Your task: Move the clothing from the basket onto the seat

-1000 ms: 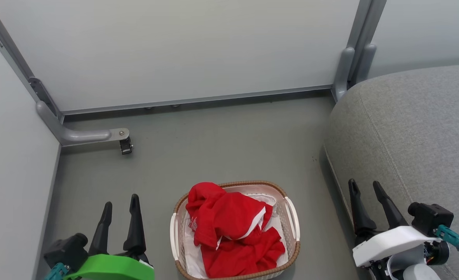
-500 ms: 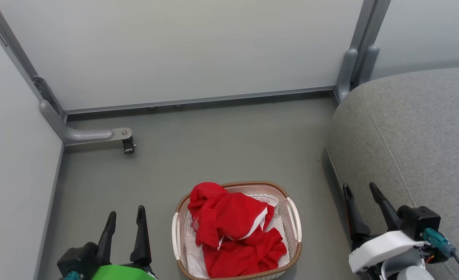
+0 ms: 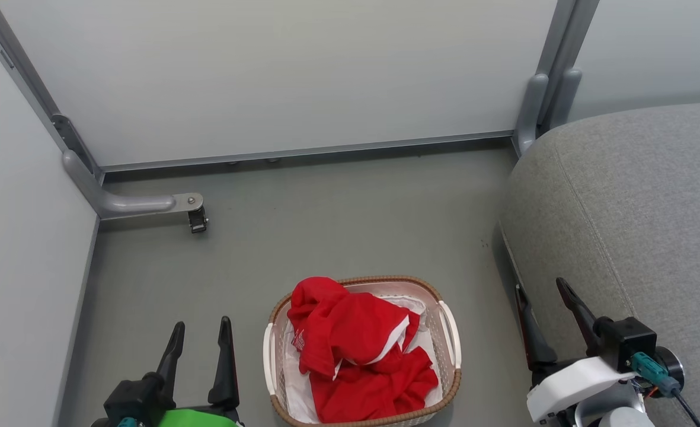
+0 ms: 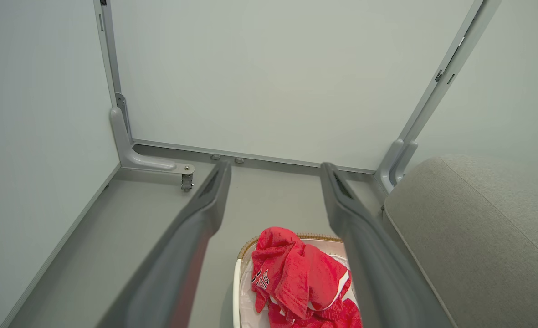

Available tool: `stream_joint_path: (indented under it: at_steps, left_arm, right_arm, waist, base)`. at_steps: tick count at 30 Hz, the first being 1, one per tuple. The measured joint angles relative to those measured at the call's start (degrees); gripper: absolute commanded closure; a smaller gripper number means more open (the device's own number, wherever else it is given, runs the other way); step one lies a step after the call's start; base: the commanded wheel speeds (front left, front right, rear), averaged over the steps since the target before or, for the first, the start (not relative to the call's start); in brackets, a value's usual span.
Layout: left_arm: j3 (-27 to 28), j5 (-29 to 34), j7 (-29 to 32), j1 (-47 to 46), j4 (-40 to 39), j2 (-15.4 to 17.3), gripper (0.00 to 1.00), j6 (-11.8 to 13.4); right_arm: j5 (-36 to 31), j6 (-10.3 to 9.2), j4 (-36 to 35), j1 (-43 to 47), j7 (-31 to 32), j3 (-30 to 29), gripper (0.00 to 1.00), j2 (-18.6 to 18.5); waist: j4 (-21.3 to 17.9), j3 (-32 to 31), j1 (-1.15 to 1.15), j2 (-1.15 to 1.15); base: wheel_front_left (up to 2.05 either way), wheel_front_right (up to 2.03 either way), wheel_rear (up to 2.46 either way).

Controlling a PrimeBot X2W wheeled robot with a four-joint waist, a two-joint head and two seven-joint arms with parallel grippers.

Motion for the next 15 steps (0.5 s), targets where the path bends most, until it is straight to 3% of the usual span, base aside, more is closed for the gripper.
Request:
stream_joint_path:
  at_steps: [15]
  left_arm:
    - [-1.2,4.9,-1.4,0.5,0.6,0.1,0.0,0.7]
  right_arm:
    - [-4.9,0.0,0.3,0.0,-1.7,0.6,0.0,-0.1]
  waist:
    - [0.2,0.2,0.0,0.0]
  base:
    - [0.0,0.0,0.0]
